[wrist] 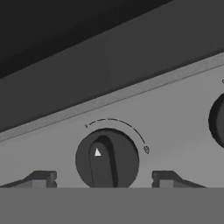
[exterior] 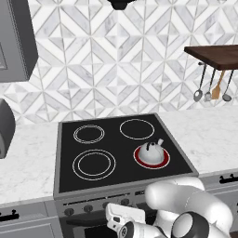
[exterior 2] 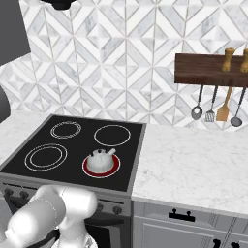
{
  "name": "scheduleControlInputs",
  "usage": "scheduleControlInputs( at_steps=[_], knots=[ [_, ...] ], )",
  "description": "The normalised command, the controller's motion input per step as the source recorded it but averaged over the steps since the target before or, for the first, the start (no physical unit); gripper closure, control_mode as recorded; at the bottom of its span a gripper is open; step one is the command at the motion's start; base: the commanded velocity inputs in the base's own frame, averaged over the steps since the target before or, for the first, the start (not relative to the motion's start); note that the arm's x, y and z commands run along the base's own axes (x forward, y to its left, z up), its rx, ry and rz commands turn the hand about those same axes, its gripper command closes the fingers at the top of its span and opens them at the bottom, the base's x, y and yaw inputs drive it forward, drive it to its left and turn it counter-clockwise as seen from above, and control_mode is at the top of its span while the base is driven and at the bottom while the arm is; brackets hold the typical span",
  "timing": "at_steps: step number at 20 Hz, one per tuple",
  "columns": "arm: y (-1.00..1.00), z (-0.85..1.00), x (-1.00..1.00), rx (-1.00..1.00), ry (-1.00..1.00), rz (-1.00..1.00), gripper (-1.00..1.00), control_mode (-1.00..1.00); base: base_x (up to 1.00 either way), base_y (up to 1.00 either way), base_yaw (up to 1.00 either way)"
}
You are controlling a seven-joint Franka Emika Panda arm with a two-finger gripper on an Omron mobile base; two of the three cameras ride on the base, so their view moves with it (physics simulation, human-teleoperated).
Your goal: Turn off the front right burner of the stove.
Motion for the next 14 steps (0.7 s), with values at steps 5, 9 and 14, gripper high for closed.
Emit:
scheduleControlInputs(
  at_steps=[5, 9, 14],
  knots=[
    [0.0, -0.23, 0.02, -0.01, 0.0, 0.04, -1.0, -1.0, 0.0, 0.0, 0.0],
    [0.0, -0.28, 0.0, -0.03, 0.0, 0.04, -1.0, -1.0, 0.0, 0.0, 0.0],
    [0.0, 0.01, 0.0, 0.0, 0.0, 0.0, -1.0, -1.0, 0.0, 0.0, 0.0]
  ],
)
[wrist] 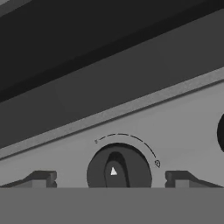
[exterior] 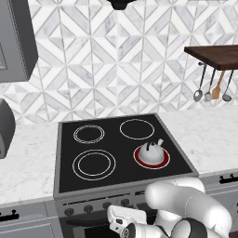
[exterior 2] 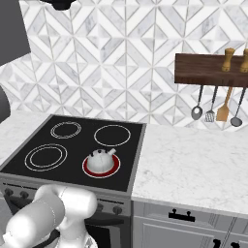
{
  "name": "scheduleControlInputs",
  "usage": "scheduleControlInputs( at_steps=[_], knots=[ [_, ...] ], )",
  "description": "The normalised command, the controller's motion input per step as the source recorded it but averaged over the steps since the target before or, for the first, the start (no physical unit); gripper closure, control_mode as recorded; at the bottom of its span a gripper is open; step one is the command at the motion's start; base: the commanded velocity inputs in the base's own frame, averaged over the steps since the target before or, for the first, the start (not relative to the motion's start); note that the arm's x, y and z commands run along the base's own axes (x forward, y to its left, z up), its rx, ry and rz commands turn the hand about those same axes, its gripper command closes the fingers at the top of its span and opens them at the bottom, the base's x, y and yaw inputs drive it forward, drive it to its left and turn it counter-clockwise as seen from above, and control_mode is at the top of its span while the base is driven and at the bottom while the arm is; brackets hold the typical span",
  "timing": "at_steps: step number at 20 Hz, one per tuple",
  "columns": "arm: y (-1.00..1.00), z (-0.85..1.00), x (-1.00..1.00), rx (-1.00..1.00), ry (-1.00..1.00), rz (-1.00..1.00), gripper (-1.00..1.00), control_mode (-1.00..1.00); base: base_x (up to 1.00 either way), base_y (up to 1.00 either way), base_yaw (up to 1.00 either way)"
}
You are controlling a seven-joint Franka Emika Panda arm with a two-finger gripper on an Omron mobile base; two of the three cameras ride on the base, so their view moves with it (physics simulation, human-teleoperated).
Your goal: Turn off the front right burner of the stove.
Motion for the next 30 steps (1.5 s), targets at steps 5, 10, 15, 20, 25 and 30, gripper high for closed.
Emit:
scheduleControlInputs(
  at_steps=[5, 10, 15, 20, 25, 30],
  knots=[
    [0.06, 0.01, 0.0, 0.0, 0.0, 0.0, -1.0, -1.0, 0.0, 0.0, 0.0],
    [0.0, 0.0, -0.11, 0.0, -0.01, 0.0, -1.0, -1.0, 0.0, 0.0, 0.0],
    [0.0, 0.0, 0.0, 0.0, 0.0, 0.0, 1.0, -1.0, 0.0, 0.0, 0.0],
    [0.0, 0.0, 0.02, 0.0, 0.0, 0.0, 1.0, -1.0, 0.0, 0.0, 0.0],
    [0.0, 0.0, 0.17, 0.01, 0.0, 0.0, 1.0, -1.0, 0.0, 0.0, 0.0],
    [-0.1, 0.0, 0.24, 0.22, 0.03, -0.01, 1.0, -1.0, 0.0, 0.0, 0.0]
  ],
)
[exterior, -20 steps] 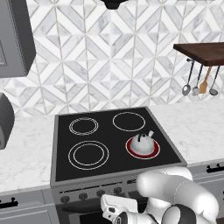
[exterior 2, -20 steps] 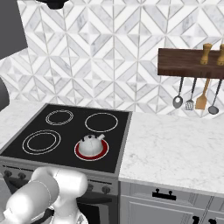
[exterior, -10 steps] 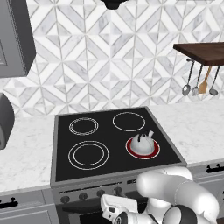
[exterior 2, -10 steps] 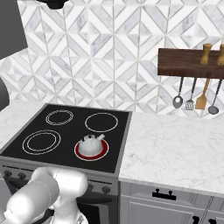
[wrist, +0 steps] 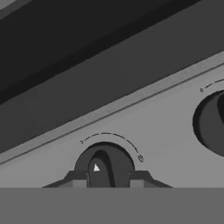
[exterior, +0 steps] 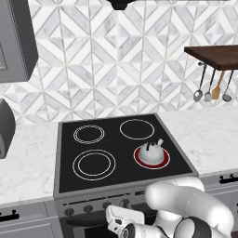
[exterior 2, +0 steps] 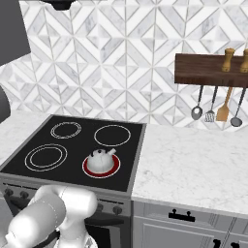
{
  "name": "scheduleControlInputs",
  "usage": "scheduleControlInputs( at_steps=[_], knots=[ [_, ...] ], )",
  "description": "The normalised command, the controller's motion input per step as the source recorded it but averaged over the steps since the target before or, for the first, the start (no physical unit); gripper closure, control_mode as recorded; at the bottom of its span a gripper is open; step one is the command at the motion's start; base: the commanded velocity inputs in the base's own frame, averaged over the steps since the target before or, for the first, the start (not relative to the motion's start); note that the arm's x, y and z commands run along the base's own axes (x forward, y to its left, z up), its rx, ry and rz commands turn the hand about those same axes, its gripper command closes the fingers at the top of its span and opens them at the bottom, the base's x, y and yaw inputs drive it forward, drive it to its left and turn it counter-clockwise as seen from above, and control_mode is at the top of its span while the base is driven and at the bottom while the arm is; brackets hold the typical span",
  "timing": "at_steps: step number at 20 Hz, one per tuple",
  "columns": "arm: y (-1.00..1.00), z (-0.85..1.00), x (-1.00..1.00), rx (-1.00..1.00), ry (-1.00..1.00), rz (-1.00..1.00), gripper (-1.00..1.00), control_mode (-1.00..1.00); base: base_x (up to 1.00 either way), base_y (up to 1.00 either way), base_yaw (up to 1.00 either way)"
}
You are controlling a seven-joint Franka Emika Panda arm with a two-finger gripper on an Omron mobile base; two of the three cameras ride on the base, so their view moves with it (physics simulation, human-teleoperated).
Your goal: Turn off the front right burner of the stove.
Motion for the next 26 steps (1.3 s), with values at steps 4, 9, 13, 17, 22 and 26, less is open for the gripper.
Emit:
scheduleControlInputs(
  at_steps=[4, 9, 13, 17, 22, 26],
  knots=[
    [-0.29, 0.0, 0.05, 0.49, 0.0, -0.16, 1.0, -1.0, 0.0, 0.0, 0.0],
    [-0.31, 0.0, 0.03, 0.61, 0.0, -0.24, 1.0, -1.0, 0.0, 0.0, 0.0],
    [-0.21, 0.0, 0.16, 0.64, 0.0, -0.27, 1.0, -1.0, 0.0, 0.0, 0.0],
    [-0.21, 0.0, 0.21, 0.65, -0.02, -0.29, 1.0, -1.0, 0.0, 0.0, 0.0],
    [-0.24, 0.0, 0.25, 0.65, -0.03, -0.3, 1.0, -1.0, 0.0, 0.0, 0.0],
    [-0.27, 0.03, 0.32, 0.66, -0.02, -0.31, 1.0, -1.0, 0.0, 0.0, 0.0]
  ],
)
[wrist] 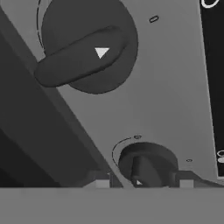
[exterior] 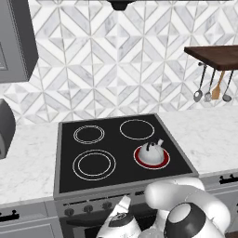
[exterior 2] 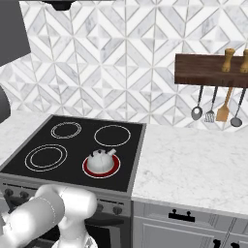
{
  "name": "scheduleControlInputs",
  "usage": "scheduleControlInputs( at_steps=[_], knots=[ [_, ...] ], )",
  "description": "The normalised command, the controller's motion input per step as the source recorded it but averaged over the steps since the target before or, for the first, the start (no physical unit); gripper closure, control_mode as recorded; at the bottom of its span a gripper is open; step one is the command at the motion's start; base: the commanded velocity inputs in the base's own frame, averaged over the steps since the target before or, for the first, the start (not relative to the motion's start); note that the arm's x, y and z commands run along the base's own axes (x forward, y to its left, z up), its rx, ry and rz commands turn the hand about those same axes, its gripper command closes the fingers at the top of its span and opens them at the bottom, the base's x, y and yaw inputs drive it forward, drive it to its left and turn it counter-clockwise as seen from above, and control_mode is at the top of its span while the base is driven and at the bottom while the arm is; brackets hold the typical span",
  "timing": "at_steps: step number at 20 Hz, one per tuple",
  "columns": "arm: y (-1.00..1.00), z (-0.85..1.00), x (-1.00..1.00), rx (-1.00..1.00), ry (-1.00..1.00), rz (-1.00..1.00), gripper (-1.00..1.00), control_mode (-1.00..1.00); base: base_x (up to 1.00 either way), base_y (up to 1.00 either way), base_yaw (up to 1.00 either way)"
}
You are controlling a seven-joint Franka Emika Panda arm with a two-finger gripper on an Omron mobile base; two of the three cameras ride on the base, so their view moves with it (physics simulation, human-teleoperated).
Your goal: Turn off the front right burner of the stove.
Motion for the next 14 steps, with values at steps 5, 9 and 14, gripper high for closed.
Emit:
scheduleControlInputs(
  at_steps=[5, 9, 14],
  knots=[
    [-0.26, 0.05, 0.42, 0.66, -0.03, -0.33, 1.0, -1.0, 0.0, 0.0, 0.0],
    [-0.22, 0.02, 0.46, 0.66, -0.02, -0.34, 1.0, -1.0, 0.0, 0.0, 0.0],
    [-0.29, 0.0, 0.45, 0.65, -0.02, -0.35, 1.0, -1.0, 0.0, 0.0, 0.0]
  ],
)
